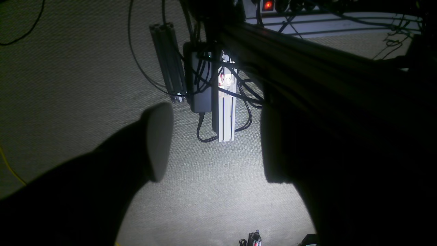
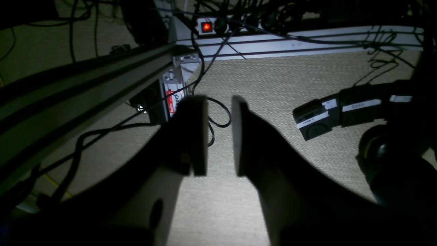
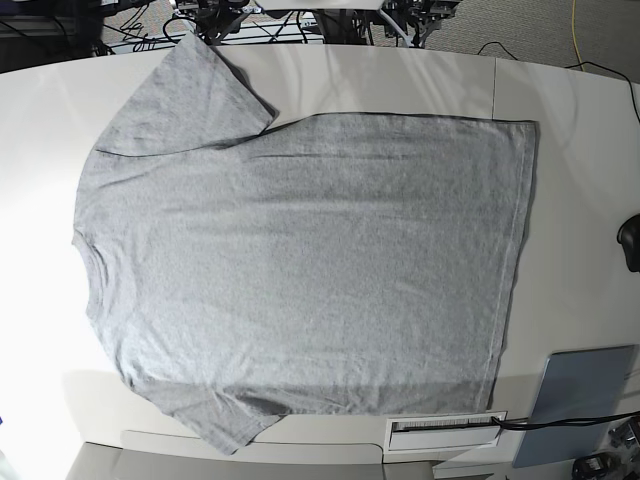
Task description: Fold the T-shirt properly
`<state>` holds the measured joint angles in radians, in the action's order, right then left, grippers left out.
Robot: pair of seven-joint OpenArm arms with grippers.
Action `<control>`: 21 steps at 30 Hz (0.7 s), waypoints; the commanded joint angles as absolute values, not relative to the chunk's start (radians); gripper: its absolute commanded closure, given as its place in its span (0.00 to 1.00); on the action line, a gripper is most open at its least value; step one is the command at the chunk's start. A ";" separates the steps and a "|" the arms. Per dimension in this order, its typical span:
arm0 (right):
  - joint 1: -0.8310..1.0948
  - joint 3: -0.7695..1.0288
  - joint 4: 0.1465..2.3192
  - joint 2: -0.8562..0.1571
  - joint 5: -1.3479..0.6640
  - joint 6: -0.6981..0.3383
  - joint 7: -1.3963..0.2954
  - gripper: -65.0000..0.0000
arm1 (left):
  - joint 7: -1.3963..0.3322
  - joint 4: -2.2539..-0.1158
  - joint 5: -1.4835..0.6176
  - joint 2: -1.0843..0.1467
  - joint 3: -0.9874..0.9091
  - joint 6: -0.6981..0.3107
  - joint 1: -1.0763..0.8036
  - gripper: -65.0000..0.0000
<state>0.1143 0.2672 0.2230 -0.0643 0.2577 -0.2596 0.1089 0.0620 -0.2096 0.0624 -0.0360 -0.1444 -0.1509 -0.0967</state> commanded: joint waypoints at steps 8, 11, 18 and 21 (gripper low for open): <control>0.122 0.268 0.227 -0.088 0.255 -0.265 0.115 0.80 | 0.078 -0.213 0.061 -0.036 -0.141 -0.159 -0.100 0.37; 0.122 0.268 0.227 -0.091 0.255 -0.265 0.115 0.80 | 0.078 -0.213 0.061 -0.036 -0.141 -0.159 -0.100 0.37; 0.122 0.268 0.227 -0.094 0.255 -0.265 0.115 0.80 | 0.078 -0.213 0.061 -0.036 -0.141 -0.159 -0.100 0.37; 0.122 0.268 0.227 -0.094 0.255 -0.265 0.102 0.80 | 0.078 -0.213 0.061 -0.036 -0.141 -0.158 -0.100 0.37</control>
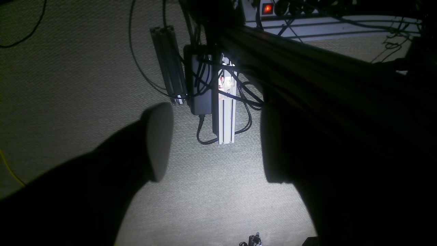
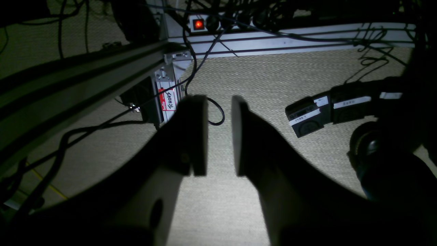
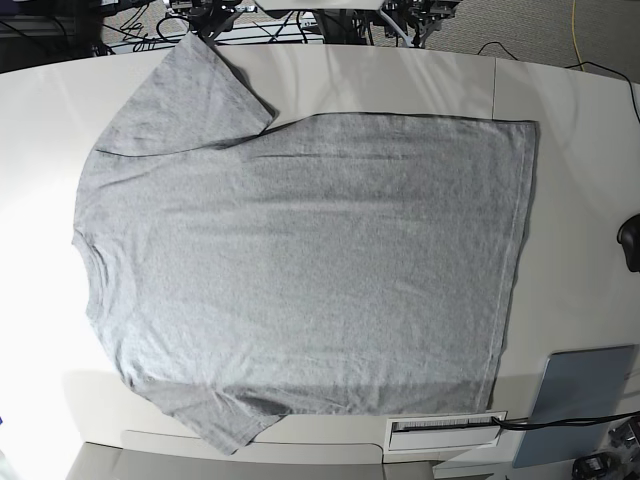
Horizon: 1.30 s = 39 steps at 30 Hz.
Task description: Fold the T-shirt properly
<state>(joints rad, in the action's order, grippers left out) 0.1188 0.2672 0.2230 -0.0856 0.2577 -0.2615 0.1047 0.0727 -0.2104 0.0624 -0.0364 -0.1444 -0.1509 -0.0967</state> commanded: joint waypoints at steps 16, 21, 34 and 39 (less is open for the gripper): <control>0.197 0.268 0.229 -0.101 0.255 -0.269 0.066 0.80 | -0.062 -0.376 0.112 -0.037 -0.141 -0.159 -0.213 0.37; 0.265 0.267 0.250 -0.125 0.255 -0.308 0.070 0.80 | -0.098 -0.540 0.111 -0.042 -0.141 -0.220 -0.328 0.37; 0.688 0.268 0.809 -0.237 0.014 -0.508 -0.058 0.80 | -0.259 -1.134 -0.023 -0.124 -0.139 -0.365 -0.669 0.41; 0.906 0.268 1.131 -0.299 -0.067 -0.539 -0.083 0.80 | -0.268 -1.427 -0.022 -0.202 -0.139 -0.364 -0.815 0.44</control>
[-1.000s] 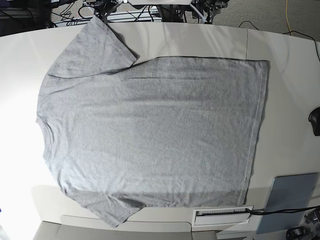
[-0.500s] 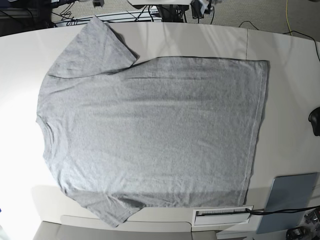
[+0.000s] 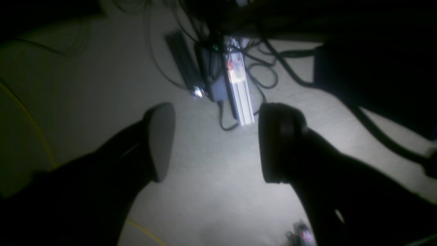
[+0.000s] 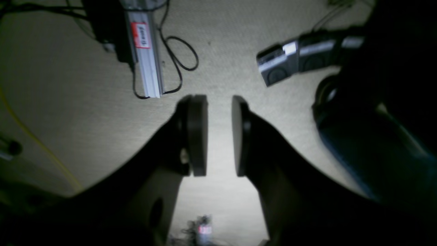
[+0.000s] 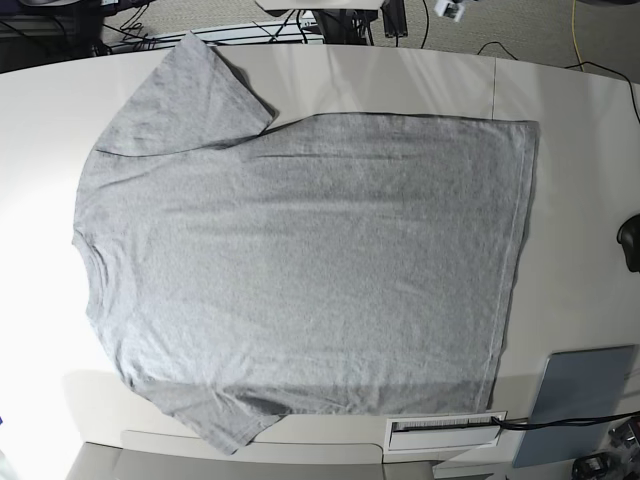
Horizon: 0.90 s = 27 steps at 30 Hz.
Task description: Fold the T-shirt properly
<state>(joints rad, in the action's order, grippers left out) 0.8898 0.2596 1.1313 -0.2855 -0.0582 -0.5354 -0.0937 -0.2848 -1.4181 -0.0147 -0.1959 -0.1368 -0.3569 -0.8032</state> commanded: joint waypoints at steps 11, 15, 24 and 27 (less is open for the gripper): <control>1.276 0.348 1.800 -0.445 -0.100 -0.500 -0.096 0.80 | -0.277 -2.024 0.185 -0.476 -0.139 -0.350 -0.973 0.44; 1.274 0.437 1.964 -0.446 -0.078 -0.497 -0.163 0.80 | -0.277 -2.088 0.267 -0.533 -0.139 -0.338 -0.915 0.44; 1.129 0.505 2.177 -0.446 0.023 -0.505 -0.542 0.55 | -0.269 -1.996 0.293 -0.549 -0.139 -0.472 -0.701 0.33; 1.082 0.505 2.179 -0.446 0.023 -0.505 -0.566 0.54 | -0.269 -1.950 0.294 -0.550 -0.139 -0.472 -0.654 0.33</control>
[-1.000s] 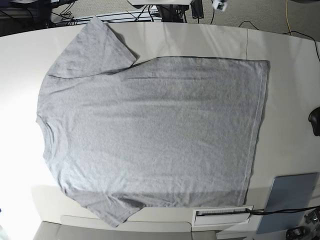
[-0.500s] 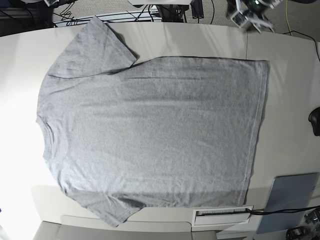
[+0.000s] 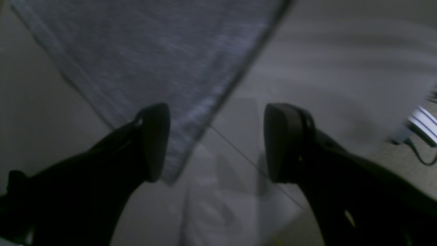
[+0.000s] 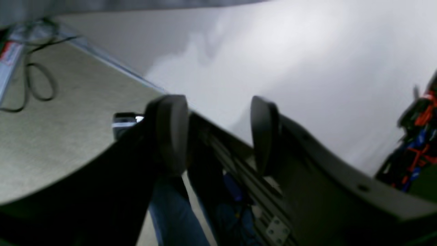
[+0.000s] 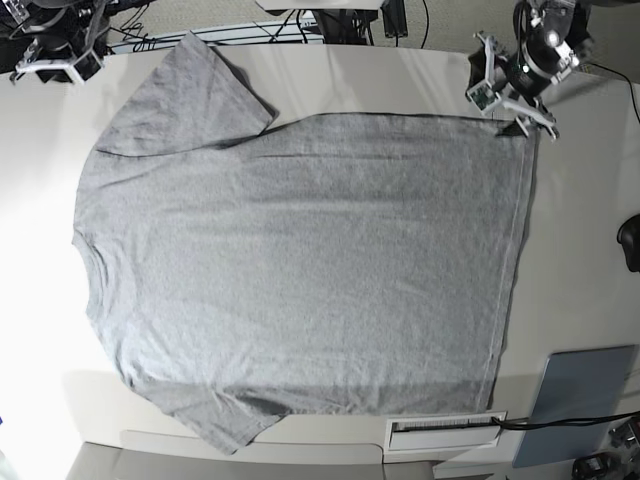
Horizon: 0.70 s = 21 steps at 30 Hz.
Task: Fold the T-shirt properly
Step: 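Move the left gripper to the grey shirt's corner and pinch it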
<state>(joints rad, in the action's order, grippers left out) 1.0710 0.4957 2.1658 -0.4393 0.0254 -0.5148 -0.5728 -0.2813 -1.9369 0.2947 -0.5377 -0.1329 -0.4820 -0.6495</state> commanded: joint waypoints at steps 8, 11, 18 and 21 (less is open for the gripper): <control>1.047 0.505 2.180 -0.446 0.024 -0.505 -0.563 0.54 | -0.268 -1.824 0.296 -0.636 -0.139 -0.469 -0.571 0.33; 1.047 0.505 2.180 -0.446 0.024 -0.505 -0.542 0.54 | -0.243 -1.784 0.294 -0.669 -0.139 -0.469 -0.544 0.33; 1.047 0.505 2.180 -0.446 0.027 -0.505 -0.511 0.54 | -0.152 -1.701 0.292 -0.679 -0.139 -0.517 -0.491 0.33; 1.046 0.505 2.180 -0.446 0.027 -0.505 -0.511 0.54 | -0.149 -1.674 0.293 -0.680 -0.130 -0.520 -0.472 0.33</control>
<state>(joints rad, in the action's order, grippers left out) 1.0363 0.4957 2.1658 -0.4374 0.0261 -0.5167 -0.5232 -0.1356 -1.6718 0.2829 -0.6628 -0.1291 -0.5198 -0.4728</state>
